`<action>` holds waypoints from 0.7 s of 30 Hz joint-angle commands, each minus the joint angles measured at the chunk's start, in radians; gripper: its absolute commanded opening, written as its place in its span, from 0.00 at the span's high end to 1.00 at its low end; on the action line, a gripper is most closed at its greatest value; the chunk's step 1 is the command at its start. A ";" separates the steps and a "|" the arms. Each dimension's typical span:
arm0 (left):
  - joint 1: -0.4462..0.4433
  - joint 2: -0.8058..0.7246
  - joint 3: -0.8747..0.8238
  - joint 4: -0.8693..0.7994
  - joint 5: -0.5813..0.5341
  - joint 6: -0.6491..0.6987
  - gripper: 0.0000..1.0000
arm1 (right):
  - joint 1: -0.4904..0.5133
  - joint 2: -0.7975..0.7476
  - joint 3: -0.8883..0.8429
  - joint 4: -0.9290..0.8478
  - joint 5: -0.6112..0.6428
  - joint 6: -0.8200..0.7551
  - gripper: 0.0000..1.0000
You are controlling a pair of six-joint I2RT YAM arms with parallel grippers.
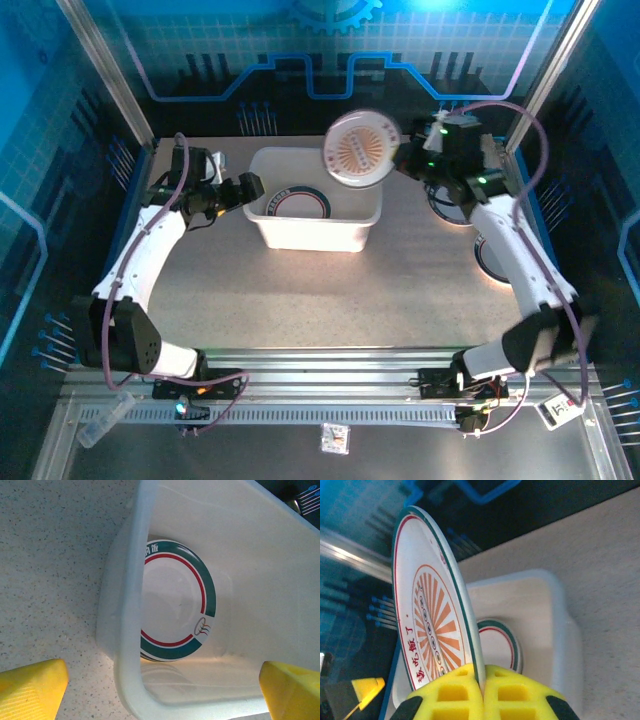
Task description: Place the plates into the plastic bin on the countertop
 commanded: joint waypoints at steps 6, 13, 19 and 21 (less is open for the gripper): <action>0.037 0.054 0.082 -0.058 0.012 0.048 0.01 | 0.126 0.264 0.105 0.107 -0.082 0.050 1.00; 0.055 0.076 0.097 -0.084 0.012 0.071 0.01 | 0.162 0.410 0.112 0.139 -0.137 0.099 1.00; 0.058 0.080 0.084 -0.083 0.014 0.069 0.01 | 0.172 0.511 0.127 0.186 -0.179 0.145 1.00; 0.060 0.081 0.080 -0.084 0.014 0.069 0.01 | 0.177 0.535 0.135 0.183 -0.179 0.146 1.00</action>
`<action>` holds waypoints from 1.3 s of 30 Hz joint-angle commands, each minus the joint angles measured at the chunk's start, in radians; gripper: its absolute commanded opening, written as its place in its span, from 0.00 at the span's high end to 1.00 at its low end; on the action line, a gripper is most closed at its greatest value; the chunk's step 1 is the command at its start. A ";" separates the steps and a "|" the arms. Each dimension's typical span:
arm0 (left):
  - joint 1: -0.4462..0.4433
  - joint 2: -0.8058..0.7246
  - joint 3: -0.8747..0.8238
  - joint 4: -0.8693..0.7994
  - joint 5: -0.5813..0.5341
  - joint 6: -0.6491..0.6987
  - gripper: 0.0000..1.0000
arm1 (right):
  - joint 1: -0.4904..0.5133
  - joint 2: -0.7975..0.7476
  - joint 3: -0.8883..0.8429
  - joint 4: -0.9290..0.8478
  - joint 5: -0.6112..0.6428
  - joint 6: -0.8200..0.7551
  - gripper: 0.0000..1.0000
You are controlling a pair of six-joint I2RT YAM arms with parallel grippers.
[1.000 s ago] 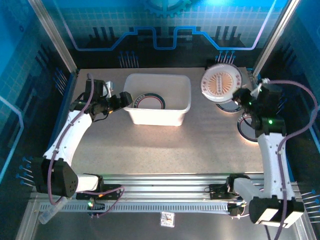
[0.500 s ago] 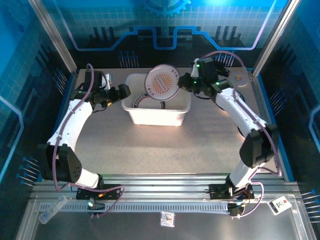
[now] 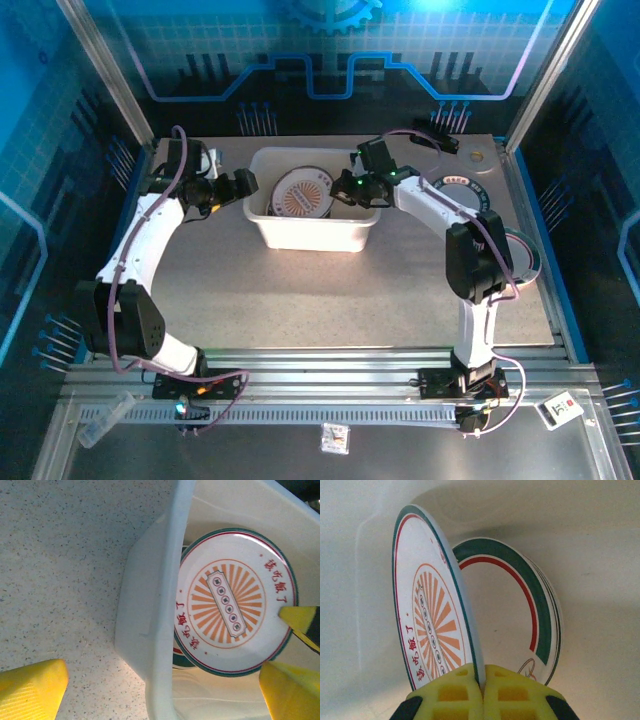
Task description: Place the plates into the plastic bin on the countertop
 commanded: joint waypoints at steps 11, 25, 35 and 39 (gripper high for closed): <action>0.019 0.010 0.007 -0.028 0.016 0.020 0.01 | 0.024 0.089 0.020 0.042 -0.009 0.002 1.00; 0.019 -0.024 -0.035 -0.013 0.020 0.007 0.01 | 0.026 0.077 0.028 -0.022 0.041 -0.021 0.69; 0.019 -0.061 -0.067 0.007 0.033 0.000 0.01 | 0.043 0.087 0.148 -0.170 0.074 -0.102 0.29; 0.019 -0.078 -0.078 0.013 0.032 0.001 0.01 | 0.059 0.070 0.222 -0.281 0.176 -0.164 0.22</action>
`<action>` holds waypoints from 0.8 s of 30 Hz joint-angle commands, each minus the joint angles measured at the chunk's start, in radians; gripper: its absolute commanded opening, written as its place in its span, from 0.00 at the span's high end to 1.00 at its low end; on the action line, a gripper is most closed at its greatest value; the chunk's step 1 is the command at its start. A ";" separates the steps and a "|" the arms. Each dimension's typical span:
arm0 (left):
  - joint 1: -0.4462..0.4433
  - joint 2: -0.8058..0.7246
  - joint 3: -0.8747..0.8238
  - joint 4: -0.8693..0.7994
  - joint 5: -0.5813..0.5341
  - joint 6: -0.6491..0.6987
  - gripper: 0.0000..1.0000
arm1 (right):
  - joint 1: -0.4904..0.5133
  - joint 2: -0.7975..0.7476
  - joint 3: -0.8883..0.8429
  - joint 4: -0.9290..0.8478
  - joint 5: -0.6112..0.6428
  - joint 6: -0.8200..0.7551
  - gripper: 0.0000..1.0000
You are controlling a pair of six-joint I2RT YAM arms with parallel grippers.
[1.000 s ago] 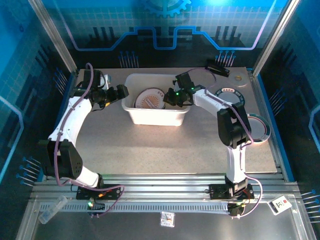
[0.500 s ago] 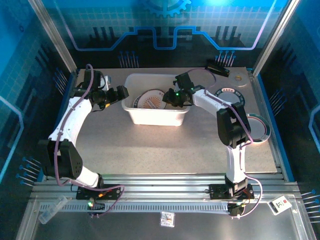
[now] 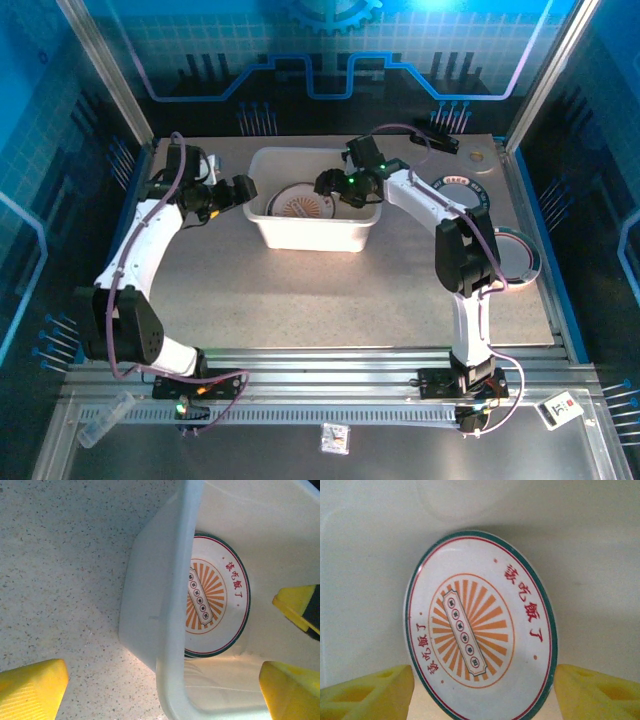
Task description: Place the plates into the plastic bin on the countertop
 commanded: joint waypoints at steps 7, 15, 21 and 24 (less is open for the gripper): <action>0.012 -0.056 -0.032 0.028 0.038 -0.005 0.01 | 0.035 -0.162 0.095 -0.227 0.234 -0.135 0.16; 0.012 -0.060 -0.034 0.048 0.063 -0.021 0.01 | -0.089 -0.480 -0.127 -0.234 0.260 -0.074 0.19; 0.009 -0.065 -0.037 0.062 0.078 -0.040 0.01 | -0.367 -0.739 -0.465 -0.204 0.202 0.051 0.20; 0.005 -0.067 -0.039 0.063 0.075 -0.045 0.01 | -0.583 -0.864 -0.683 -0.130 0.117 0.132 0.23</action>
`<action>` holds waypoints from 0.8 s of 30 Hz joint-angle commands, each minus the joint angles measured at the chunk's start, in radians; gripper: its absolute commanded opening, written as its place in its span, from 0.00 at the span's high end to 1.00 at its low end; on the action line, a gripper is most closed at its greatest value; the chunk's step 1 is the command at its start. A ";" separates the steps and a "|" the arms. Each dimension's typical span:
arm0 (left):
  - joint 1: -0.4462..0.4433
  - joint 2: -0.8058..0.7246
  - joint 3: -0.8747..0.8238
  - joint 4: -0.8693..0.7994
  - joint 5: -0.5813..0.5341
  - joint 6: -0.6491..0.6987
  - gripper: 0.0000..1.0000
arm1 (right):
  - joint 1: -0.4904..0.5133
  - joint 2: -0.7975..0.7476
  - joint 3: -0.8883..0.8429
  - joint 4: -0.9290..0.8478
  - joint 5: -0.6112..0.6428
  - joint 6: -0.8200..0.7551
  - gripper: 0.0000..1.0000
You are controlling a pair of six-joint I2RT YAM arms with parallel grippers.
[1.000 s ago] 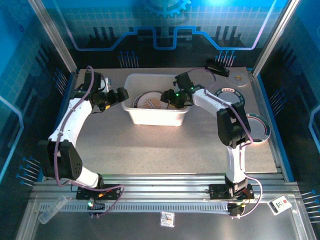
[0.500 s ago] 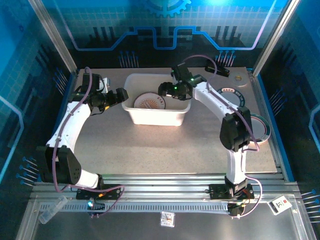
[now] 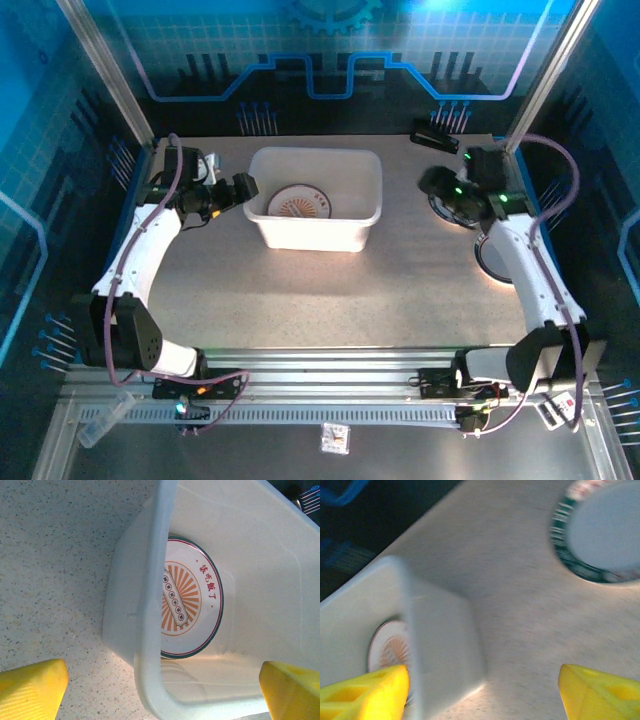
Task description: Place the plates into the plastic bin on the countertop
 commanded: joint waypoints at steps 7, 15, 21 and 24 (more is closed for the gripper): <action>-0.005 -0.029 -0.029 0.030 0.008 -0.028 0.01 | -0.541 -0.095 -0.355 0.067 -0.276 0.075 0.26; -0.005 -0.007 -0.025 0.021 -0.014 -0.021 0.01 | -0.697 0.079 -0.344 0.046 -0.313 -0.009 0.25; -0.004 -0.002 -0.042 0.033 -0.031 -0.025 0.01 | -0.739 0.160 -0.287 -0.014 -0.272 -0.055 0.24; -0.003 0.018 -0.038 0.030 -0.031 -0.021 0.01 | -0.741 0.193 -0.273 -0.030 -0.252 -0.057 0.24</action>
